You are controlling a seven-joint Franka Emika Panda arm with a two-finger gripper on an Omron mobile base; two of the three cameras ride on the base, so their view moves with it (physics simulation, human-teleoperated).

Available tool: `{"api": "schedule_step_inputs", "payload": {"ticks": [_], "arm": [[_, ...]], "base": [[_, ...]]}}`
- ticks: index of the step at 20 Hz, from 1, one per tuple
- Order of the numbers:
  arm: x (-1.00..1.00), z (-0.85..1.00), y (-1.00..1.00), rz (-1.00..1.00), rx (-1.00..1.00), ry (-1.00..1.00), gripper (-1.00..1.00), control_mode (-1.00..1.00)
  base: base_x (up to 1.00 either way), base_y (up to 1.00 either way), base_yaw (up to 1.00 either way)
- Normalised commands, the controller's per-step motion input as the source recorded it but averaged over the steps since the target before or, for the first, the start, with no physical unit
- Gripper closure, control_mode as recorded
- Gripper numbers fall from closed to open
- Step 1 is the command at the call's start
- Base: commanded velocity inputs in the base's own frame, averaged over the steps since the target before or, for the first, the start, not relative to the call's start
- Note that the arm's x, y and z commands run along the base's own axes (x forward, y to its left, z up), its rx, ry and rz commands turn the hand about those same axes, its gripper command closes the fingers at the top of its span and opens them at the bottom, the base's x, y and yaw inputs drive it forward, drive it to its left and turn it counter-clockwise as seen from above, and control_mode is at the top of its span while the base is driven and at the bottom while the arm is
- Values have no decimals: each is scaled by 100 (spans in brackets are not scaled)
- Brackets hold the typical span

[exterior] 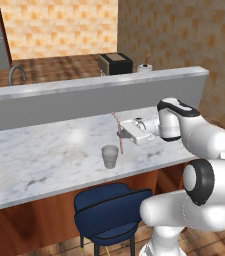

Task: Take a straw from the drawer in front and place it inside the glass cup on the dining counter.

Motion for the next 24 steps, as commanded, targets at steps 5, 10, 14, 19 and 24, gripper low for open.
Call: {"api": "schedule_step_inputs", "payload": {"ticks": [5, 10, 14, 19, 24], "arm": [[16, 0, 0, 0, 0, -9, 100, -100], [9, -7, 0, 0, 0, -7, 100, -100], [0, -21, 0, 0, 0, -3, 100, -100], [0, -23, 0, 0, 0, -2, 100, -100], [4, -16, 0, 0, 0, -1, 100, -100]], "base": [[0, 0, 0], [0, 0, 0], [0, 0, 0], [0, 0, 0], [0, 0, 0]]}}
